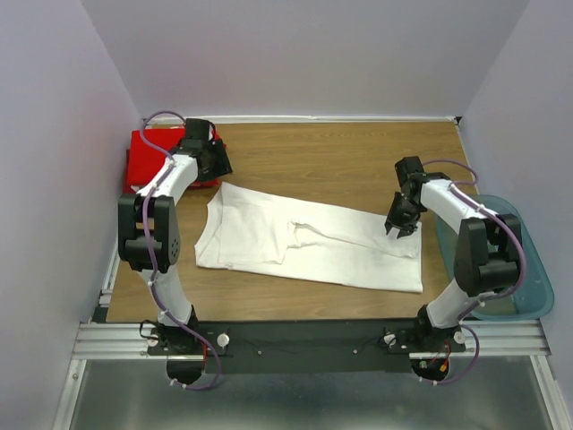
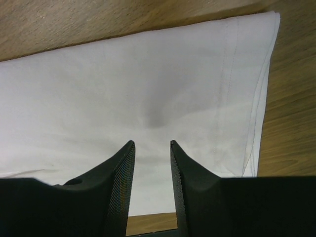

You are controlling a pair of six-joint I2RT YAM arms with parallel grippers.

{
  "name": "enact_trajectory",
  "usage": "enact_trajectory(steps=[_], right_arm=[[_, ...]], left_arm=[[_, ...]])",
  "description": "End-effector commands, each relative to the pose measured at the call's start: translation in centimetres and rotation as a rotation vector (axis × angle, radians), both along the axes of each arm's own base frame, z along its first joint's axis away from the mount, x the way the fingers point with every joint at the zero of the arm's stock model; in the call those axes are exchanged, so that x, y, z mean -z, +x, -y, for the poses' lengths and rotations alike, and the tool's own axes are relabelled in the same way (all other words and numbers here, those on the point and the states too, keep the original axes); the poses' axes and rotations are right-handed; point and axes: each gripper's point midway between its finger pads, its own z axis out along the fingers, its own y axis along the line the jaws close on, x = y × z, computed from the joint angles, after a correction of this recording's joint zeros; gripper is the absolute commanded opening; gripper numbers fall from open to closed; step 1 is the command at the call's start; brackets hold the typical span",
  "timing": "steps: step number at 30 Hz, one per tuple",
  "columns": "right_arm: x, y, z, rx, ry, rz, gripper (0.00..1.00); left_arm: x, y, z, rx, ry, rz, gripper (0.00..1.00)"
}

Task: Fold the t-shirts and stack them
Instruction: Fold the tshirt

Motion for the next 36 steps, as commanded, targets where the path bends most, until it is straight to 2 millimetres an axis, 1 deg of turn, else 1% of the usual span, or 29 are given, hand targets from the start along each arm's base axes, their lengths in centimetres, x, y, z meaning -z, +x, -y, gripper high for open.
enact_trajectory(steps=[1, 4, 9, 12, 16, 17, 21, 24, 25, 26, 28, 29, 31, 32, 35, 36], right_arm=[[0.1, 0.5, 0.7, 0.027, -0.024, -0.012, 0.42], [0.0, 0.7, 1.0, 0.033, -0.032, -0.011, 0.42], [0.4, 1.1, 1.5, 0.045, -0.033, -0.023, 0.42], [0.4, 1.3, 2.0, 0.051, -0.039, -0.023, 0.42], [0.1, 2.0, 2.7, 0.061, -0.042, -0.011, 0.42], [-0.1, 2.4, 2.9, 0.061, -0.042, -0.001, 0.42], [-0.6, 3.5, 4.0, 0.08, -0.048, 0.02, 0.42], [-0.5, 3.9, 4.7, 0.085, -0.066, 0.017, 0.42], [-0.3, 3.9, 5.9, 0.111, -0.07, 0.011, 0.42], [-0.1, 3.9, 6.2, 0.115, -0.074, 0.002, 0.42], [0.4, 4.0, 6.9, 0.117, -0.082, -0.009, 0.42], [0.4, 4.1, 7.1, 0.118, -0.087, -0.01, 0.42], [0.6, 4.3, 7.3, 0.119, -0.089, -0.007, 0.42], [0.6, 4.4, 7.3, 0.122, -0.089, -0.004, 0.42], [0.9, 4.5, 7.4, 0.125, -0.089, -0.009, 0.42], [1.0, 4.5, 7.4, 0.127, -0.093, -0.011, 0.42]], left_arm=[[1.7, 0.0, 0.1, 0.023, 0.012, -0.033, 0.65], [2.6, -0.1, 0.5, 0.035, -0.01, -0.044, 0.63], [3.7, -0.1, 0.6, 0.035, -0.013, -0.058, 0.63], [4.7, 0.0, 0.8, 0.039, -0.02, -0.074, 0.59], [5.6, 0.0, 1.1, 0.049, -0.035, -0.092, 0.54], [5.9, -0.1, 1.2, 0.054, -0.04, -0.102, 0.52], [6.6, -0.4, 1.5, 0.062, -0.049, -0.118, 0.51], [6.9, -0.6, 1.7, 0.068, -0.058, -0.122, 0.51], [7.1, -0.7, 1.7, 0.067, -0.06, -0.124, 0.5], [7.4, -0.9, 1.7, 0.066, -0.063, -0.132, 0.49], [7.6, -0.9, 2.1, 0.077, -0.083, -0.131, 0.44], [7.8, -1.2, 2.3, 0.08, -0.092, -0.136, 0.38], [8.1, -1.2, 2.3, 0.08, -0.097, -0.132, 0.31], [8.3, -1.3, 2.3, 0.08, -0.094, -0.137, 0.25], [8.9, -1.8, 1.9, 0.072, -0.081, -0.152, 0.14], [8.8, -1.7, 1.6, 0.06, -0.065, -0.146, 0.08]])
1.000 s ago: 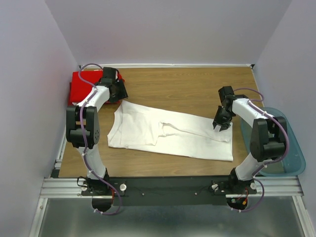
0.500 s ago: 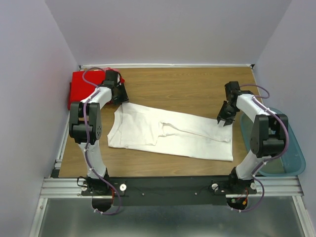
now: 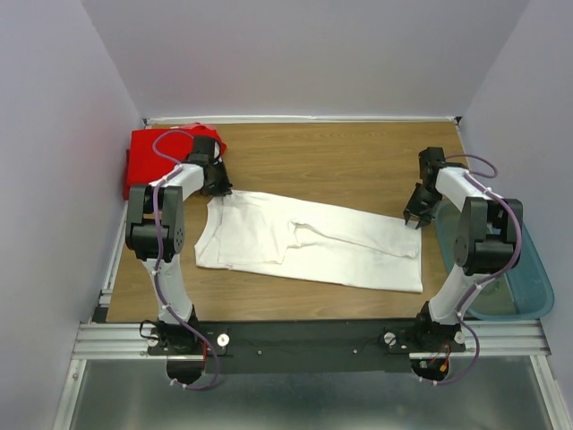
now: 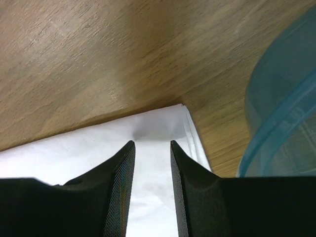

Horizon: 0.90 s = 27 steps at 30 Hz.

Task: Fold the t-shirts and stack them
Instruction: Fold the tshirt

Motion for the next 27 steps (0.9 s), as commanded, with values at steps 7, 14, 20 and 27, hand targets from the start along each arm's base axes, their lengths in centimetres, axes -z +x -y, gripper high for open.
enact_trajectory(steps=[7, 14, 20, 27], right_arm=[[0.3, 1.1, 1.3, 0.0, -0.059, 0.005, 0.42], [0.4, 2.2, 1.3, -0.002, -0.056, 0.018, 0.42], [0.4, 4.4, 1.1, -0.019, -0.038, 0.063, 0.44], [1.5, 5.5, 0.2, -0.024, 0.013, 0.073, 0.44]], left_arm=[[1.4, -1.1, -3.2, -0.053, 0.091, -0.02, 0.04], [1.4, -1.5, -4.7, -0.065, 0.115, -0.017, 0.04], [1.6, -1.6, -4.3, -0.043, 0.095, -0.021, 0.04], [1.7, -1.7, -4.5, -0.032, 0.106, -0.025, 0.04]])
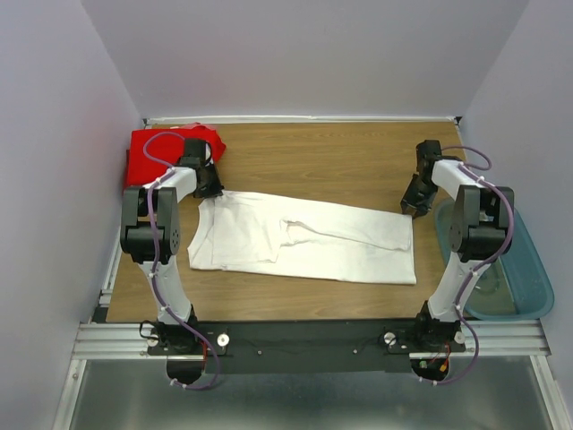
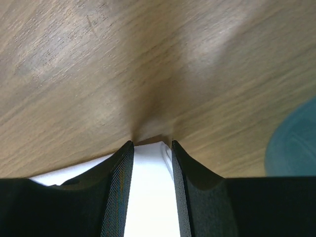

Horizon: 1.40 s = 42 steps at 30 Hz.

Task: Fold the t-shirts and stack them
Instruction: Fold the tshirt

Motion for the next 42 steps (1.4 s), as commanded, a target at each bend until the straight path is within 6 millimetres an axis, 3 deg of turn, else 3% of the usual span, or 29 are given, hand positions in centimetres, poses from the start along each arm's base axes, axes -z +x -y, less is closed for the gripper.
enact_trajectory(steps=[1, 7, 11, 15, 25, 30, 32, 35, 37, 40, 41, 42], right_arm=[[0.8, 1.0, -0.3, -0.009, 0.029, 0.014, 0.44], [1.7, -0.7, -0.2, -0.007, 0.018, -0.026, 0.35], [2.2, -1.6, 0.2, 0.0, -0.005, -0.049, 0.22], [2.3, -1.8, 0.9, 0.0, -0.034, -0.06, 0.0], [1.8, -2.3, 4.6, 0.059, -0.059, -0.066, 0.01], [1.8, -2.3, 4.9, 0.06, -0.039, -0.063, 0.01], [1.7, -2.1, 4.6, 0.053, -0.023, -0.057, 0.0], [1.7, -1.9, 4.6, 0.049, -0.018, -0.054, 0.01], [1.6, -1.8, 4.6, 0.044, -0.019, -0.053, 0.01], [1.5, -1.8, 4.7, 0.039, -0.024, -0.051, 0.01], [1.5, -1.9, 4.7, 0.038, -0.024, -0.052, 0.0], [1.4, -1.8, 4.6, 0.037, -0.022, -0.048, 0.01]], left_arm=[[1.0, -1.2, -1.4, -0.001, 0.057, -0.039, 0.05], [1.2, -1.3, -1.4, 0.006, 0.059, -0.047, 0.05], [1.4, -1.3, -1.4, 0.008, 0.06, -0.052, 0.05], [1.5, -1.5, -1.9, 0.002, 0.083, -0.059, 0.05], [1.2, -1.5, -3.2, -0.015, 0.149, -0.058, 0.05], [0.9, -0.9, -3.1, 0.0, 0.149, -0.049, 0.08], [0.8, -0.7, -2.8, 0.012, 0.139, -0.044, 0.13], [0.1, 0.0, -1.9, 0.045, 0.124, -0.024, 0.32], [-0.4, 0.3, -1.0, 0.064, 0.114, -0.015, 0.37], [-1.8, 0.9, 0.8, 0.089, 0.095, 0.005, 0.5], [-2.4, 1.0, 1.3, 0.09, 0.086, 0.016, 0.59], [-3.4, 1.3, 2.1, 0.098, 0.073, 0.032, 0.6]])
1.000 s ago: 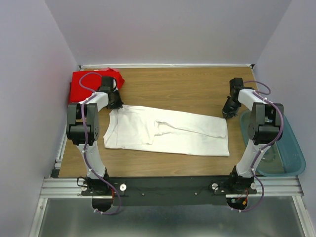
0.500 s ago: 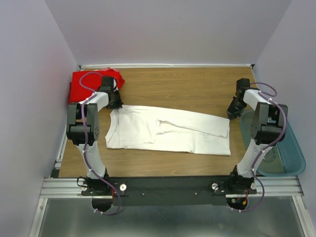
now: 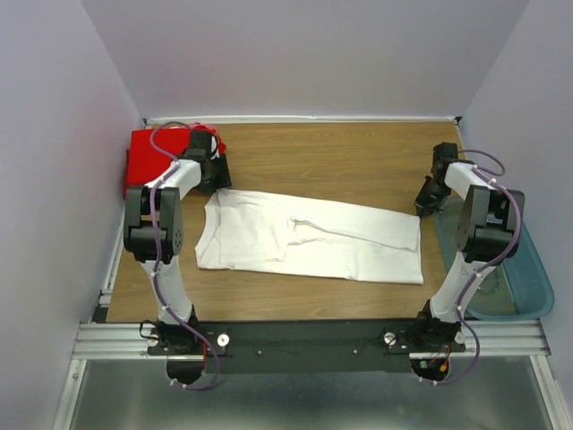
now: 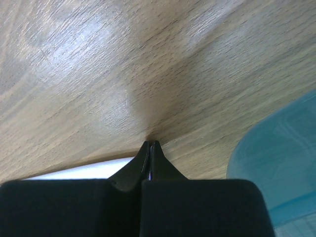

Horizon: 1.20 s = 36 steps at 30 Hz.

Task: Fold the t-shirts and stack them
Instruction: Fold the tshirt

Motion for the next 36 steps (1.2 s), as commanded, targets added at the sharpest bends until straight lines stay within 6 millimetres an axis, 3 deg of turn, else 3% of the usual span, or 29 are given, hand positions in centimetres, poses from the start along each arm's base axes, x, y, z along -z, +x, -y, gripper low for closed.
enact_trajectory(steps=[1, 4, 10, 14, 15, 17, 18, 22, 27, 29, 32, 36], right_arm=[[0.6, -1.5, 1.6, -0.005, -0.055, -0.059, 0.01], [0.4, -1.3, 1.4, -0.009, -0.045, -0.05, 0.0], [-0.1, -0.9, 0.8, -0.026, -0.016, -0.032, 0.02], [-1.1, -0.4, 0.5, -0.045, 0.0, 0.0, 0.22], [-1.5, -0.2, 0.4, -0.049, 0.002, 0.011, 0.3], [-2.5, 0.2, 0.4, -0.057, 0.006, 0.043, 0.36], [-2.9, 0.5, 0.3, -0.063, 0.009, 0.054, 0.4], [-4.2, 1.2, -0.2, -0.083, 0.028, 0.099, 0.44], [-5.3, 2.1, -2.3, -0.145, 0.095, 0.145, 0.46], [-5.7, 2.4, -3.7, -0.189, 0.1, 0.156, 0.46], [-6.4, 2.7, -5.9, -0.251, 0.115, 0.179, 0.46], [-6.5, 2.3, -8.9, -0.32, 0.162, 0.191, 0.46]], left_arm=[[-2.5, 0.7, 2.8, 0.048, 0.0, 0.036, 0.6], [-4.8, 1.1, 5.2, 0.071, -0.017, 0.067, 0.61], [-8.2, -0.1, 7.9, 0.027, -0.029, 0.099, 0.64], [-8.1, -2.5, 9.5, 0.064, -0.052, 0.07, 0.66], [-7.4, -3.4, 9.4, 0.06, -0.036, 0.051, 0.66], [-7.4, -4.4, 9.3, 0.039, -0.039, 0.05, 0.66], [-7.7, -4.8, 8.3, 0.003, -0.012, 0.075, 0.67], [-8.9, -5.3, 6.8, -0.063, 0.022, 0.114, 0.7], [-10.1, -5.2, 6.9, -0.064, 0.013, 0.126, 0.7], [-9.8, -5.6, 7.7, -0.042, -0.003, 0.114, 0.7], [-7.8, -6.7, 9.3, 0.003, -0.022, 0.061, 0.7], [-3.8, -9.1, 11.9, 0.074, -0.088, -0.041, 0.7]])
